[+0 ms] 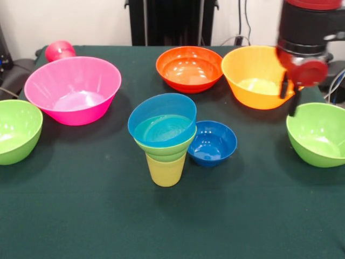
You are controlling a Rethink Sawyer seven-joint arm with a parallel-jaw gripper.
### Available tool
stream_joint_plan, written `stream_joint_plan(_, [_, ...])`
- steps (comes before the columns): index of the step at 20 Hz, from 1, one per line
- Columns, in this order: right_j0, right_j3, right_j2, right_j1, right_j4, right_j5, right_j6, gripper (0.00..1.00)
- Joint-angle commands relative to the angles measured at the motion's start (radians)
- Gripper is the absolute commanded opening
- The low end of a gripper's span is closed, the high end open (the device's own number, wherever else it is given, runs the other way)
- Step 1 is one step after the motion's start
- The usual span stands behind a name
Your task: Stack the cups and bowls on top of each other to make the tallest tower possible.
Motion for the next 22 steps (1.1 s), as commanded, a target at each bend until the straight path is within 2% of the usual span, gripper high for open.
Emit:
stream_joint_plan(1, [0.051, -0.216, 0.028, 0.102, 0.005, 0.170, 0.340, 1.00])
stream_joint_plan(7, [0.089, -0.338, 0.002, 0.153, -0.007, 0.227, 0.404, 1.00])
stream_joint_plan(10, [0.109, -0.353, -0.005, 0.161, -0.008, 0.231, 0.421, 1.00])
stream_joint_plan(12, [0.124, -0.322, 0.000, 0.149, -0.007, 0.211, 0.416, 1.00])
stream_joint_plan(17, [0.156, -0.146, 0.035, 0.086, -0.003, 0.098, 0.353, 1.00])
stream_joint_plan(22, [0.170, -0.022, 0.061, 0.038, 0.007, 0.029, 0.306, 1.00])
